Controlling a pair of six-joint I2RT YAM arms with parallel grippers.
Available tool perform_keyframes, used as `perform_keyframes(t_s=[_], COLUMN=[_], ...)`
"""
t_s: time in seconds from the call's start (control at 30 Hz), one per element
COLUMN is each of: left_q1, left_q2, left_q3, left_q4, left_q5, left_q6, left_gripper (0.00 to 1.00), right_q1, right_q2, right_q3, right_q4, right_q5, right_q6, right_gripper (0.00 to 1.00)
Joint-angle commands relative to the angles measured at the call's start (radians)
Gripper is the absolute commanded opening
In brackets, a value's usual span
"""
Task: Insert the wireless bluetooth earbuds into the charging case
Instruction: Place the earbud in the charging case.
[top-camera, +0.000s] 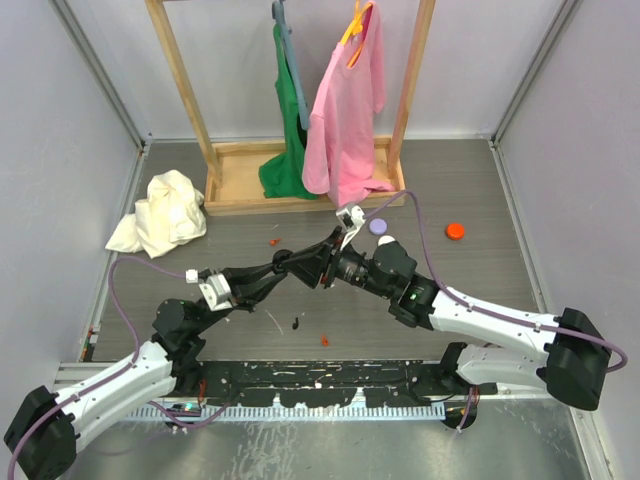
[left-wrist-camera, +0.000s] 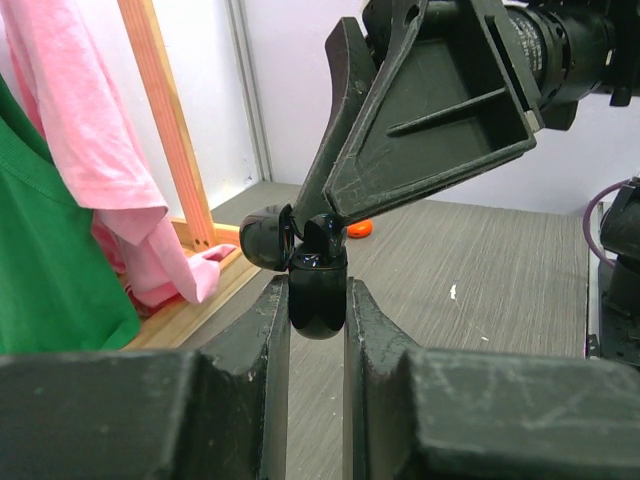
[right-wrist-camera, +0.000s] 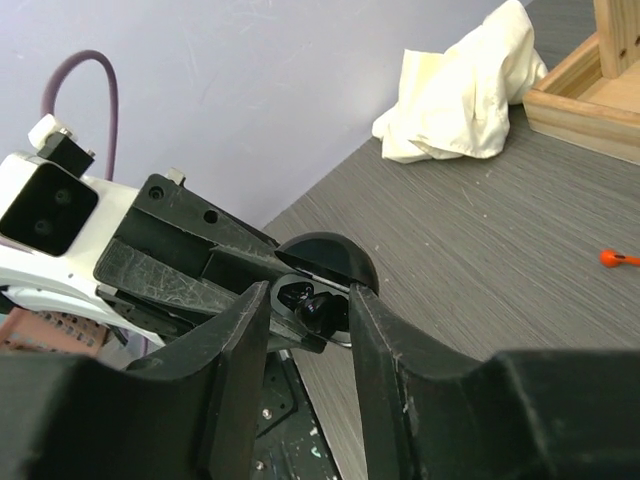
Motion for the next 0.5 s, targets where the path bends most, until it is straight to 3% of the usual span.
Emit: perform_keyframes(t_s=[0.0,0.23,0.47], left_q1=[0.000,0.000,0.000], left_q2=[-0.009,-0.001,0.014], left_q3=[0.013,0.017,0.022], left_q4=[0.044,0.011,0.012], left_q5=[0.011,0.010,0.026], left_q6=[0.035,0.053,0.053], left_gripper=[0.00,0.00,0.00], right_q1=[-0.001,-0.002,-0.002], right_q2=[-0.060,-0.050,-0.012], right_q3=[0.097,0.231,0.287], right_q4=[-0.139,-0.407,-0.504], right_q5=[0.032,0.016,0.026], right_q6=[-0.062,-0.095,-0.073], right_gripper=[0.44,0.44,0.43])
